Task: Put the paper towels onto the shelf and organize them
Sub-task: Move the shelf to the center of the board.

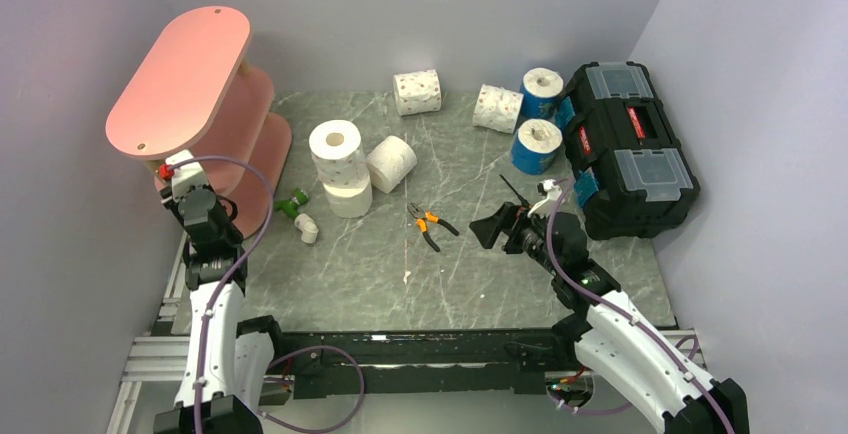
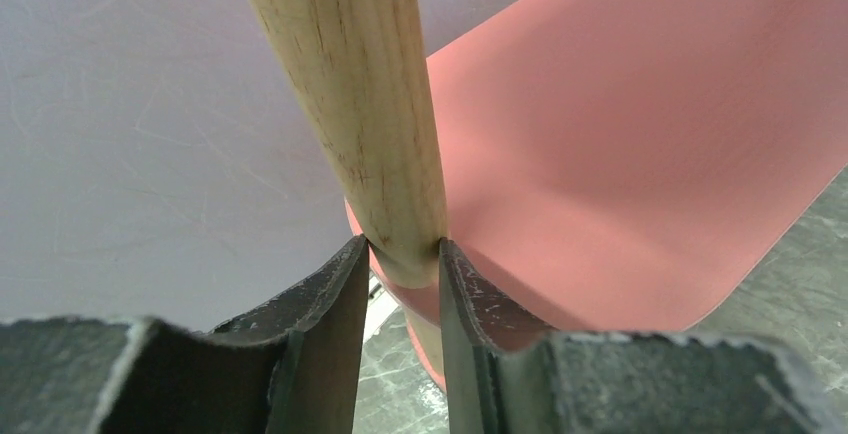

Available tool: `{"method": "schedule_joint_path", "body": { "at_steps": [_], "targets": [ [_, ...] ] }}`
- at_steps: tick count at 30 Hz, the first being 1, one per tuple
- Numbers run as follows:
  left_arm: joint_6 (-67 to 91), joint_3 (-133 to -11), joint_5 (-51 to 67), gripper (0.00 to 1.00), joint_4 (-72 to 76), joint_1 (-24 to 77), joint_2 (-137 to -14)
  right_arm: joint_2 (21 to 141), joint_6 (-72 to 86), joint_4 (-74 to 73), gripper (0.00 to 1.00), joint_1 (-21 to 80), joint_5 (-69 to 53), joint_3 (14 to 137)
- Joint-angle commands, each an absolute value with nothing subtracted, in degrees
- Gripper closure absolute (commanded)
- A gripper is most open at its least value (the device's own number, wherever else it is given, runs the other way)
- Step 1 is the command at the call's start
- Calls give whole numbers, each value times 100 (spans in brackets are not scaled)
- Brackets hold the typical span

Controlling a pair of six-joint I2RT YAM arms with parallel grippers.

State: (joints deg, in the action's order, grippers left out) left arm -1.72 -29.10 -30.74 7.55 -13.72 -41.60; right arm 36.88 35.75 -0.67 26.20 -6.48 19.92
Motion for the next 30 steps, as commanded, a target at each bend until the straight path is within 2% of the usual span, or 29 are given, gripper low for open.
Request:
{"method": "schedule_joint_path", "body": {
  "at_steps": [1,7,12,29,30],
  "targets": [
    [-91,-2971,-2836,69,978,-1397,-4024,3756,3612,212,2,2645,-683,2048],
    [-127,-3005,-2735,82,783,-1335,-3908,3784,3621,243,2,2646,-677,2048],
    [-41,-3056,-2480,100,477,-1236,-3845,3832,3637,278,2,2643,-685,2057],
    [653,-3385,-2411,100,-923,-945,-3294,4048,3682,356,2,2644,-707,2231],
    [654,-3422,-2473,98,-991,-927,-3266,4056,3683,365,2,2642,-716,2230]
  ]
}}
